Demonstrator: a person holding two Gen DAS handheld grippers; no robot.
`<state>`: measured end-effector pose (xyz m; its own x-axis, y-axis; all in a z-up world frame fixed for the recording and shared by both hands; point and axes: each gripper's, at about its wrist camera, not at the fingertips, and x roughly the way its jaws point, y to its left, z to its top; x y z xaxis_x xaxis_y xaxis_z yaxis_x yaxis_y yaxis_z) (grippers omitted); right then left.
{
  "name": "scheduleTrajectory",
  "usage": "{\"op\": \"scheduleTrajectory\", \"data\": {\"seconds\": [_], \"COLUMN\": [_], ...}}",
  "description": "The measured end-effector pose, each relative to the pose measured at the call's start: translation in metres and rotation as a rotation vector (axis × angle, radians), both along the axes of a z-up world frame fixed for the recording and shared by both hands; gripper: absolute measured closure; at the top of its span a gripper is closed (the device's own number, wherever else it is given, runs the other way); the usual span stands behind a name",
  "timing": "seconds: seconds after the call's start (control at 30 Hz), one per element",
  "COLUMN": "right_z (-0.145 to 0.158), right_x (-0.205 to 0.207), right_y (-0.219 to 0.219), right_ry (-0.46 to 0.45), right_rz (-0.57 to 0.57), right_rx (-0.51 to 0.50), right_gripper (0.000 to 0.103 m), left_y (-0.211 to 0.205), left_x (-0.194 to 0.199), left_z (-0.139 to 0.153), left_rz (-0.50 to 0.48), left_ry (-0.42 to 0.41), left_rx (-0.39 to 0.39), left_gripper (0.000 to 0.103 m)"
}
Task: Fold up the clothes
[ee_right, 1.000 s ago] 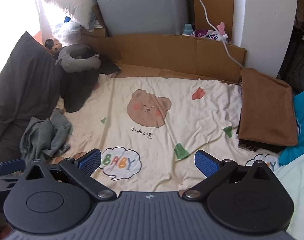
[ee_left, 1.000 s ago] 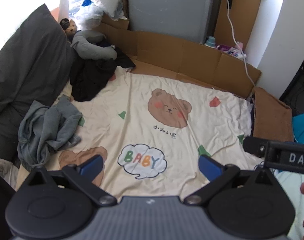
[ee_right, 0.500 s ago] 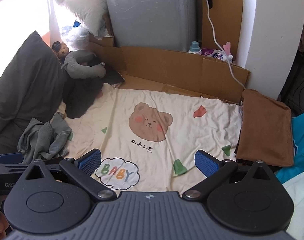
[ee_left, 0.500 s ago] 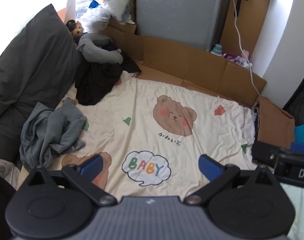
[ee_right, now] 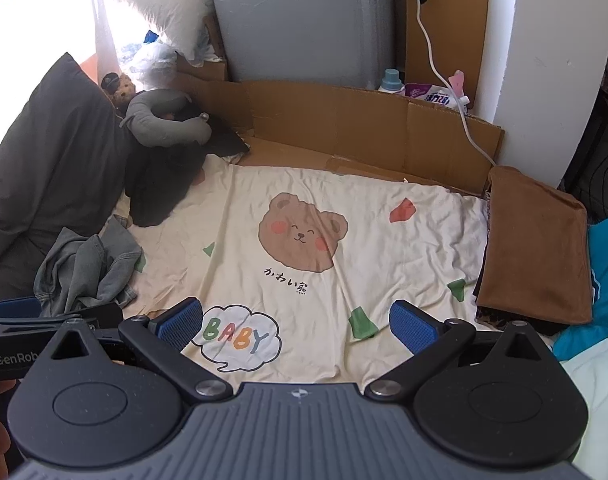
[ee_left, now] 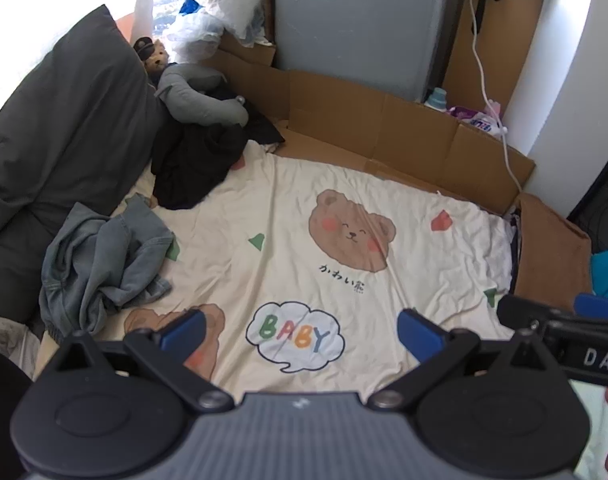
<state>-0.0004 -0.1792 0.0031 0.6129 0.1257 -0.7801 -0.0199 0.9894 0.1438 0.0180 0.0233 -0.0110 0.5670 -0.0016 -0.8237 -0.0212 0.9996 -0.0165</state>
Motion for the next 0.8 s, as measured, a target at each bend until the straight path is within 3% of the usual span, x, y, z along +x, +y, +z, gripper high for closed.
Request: {"op": "scheduleTrajectory", "data": {"seconds": [0.47,0.8], "right_z": [0.002,0.004], "right_x": [0.006,0.01], "right_y": [0.002,0.006], "right_ry": [0.001,-0.045], "right_rz": [0.013,0.051], "right_rx": [0.01,0.032], "right_gripper": [0.0,0.0], "left_y": [0.024,0.088], "left_x": [0.02,0.051], "left_z": [0.007,0.055], "left_rz": [-0.015,0.015], "left_ry": [-0.005,-0.085], "left_rx": [0.022,0.076], "left_gripper": [0.0,0.001]}}
